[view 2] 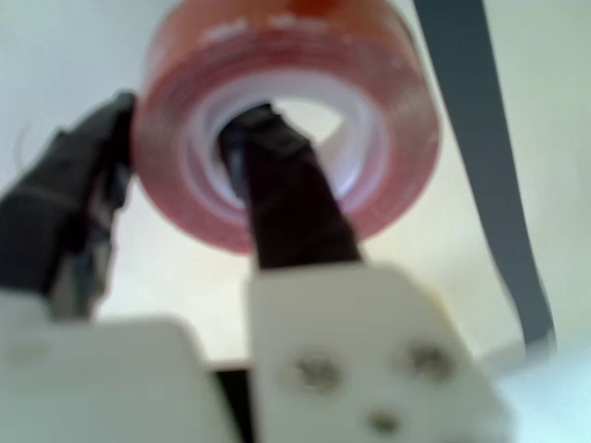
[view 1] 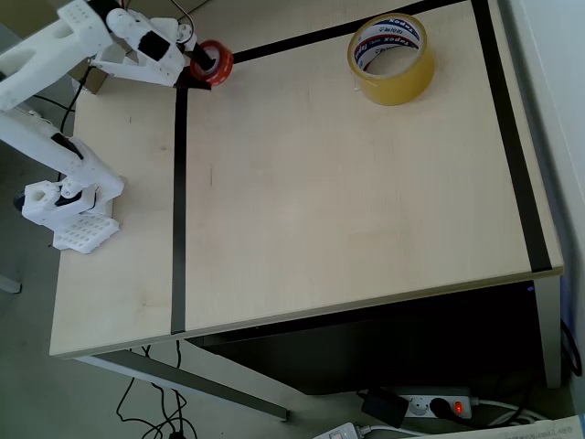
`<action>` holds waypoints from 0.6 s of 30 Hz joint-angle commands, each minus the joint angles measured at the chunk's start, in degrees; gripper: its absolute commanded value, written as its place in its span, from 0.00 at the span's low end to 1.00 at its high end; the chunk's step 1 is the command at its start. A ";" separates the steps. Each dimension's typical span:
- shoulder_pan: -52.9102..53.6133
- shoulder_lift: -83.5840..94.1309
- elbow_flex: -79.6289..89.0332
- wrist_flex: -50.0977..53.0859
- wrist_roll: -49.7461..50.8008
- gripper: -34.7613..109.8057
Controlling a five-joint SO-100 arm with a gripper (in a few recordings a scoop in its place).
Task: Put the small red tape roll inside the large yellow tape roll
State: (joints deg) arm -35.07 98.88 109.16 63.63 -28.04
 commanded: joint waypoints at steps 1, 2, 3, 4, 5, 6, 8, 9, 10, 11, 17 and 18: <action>2.99 6.50 -8.61 0.35 -14.94 0.24; 3.96 6.42 -10.20 0.00 -14.94 0.24; 4.92 6.24 -11.95 -0.44 -14.77 0.24; 5.98 6.06 -13.54 -1.23 -14.41 0.24; 6.86 5.54 -15.38 -2.20 -13.89 0.24; 7.73 4.66 -17.84 -2.46 -13.01 0.24; 9.05 2.20 -23.29 -2.46 -11.43 0.24; 9.58 0.88 -25.84 -2.72 -10.99 0.24; 10.11 -0.26 -27.95 -3.52 -10.46 0.24; 10.46 -1.49 -29.88 -4.39 -10.11 0.24; 13.18 -12.74 -46.76 -6.68 -7.91 0.24; 13.71 -15.03 -50.36 -6.68 -7.65 0.24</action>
State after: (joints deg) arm -22.50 86.13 74.44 58.45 -28.04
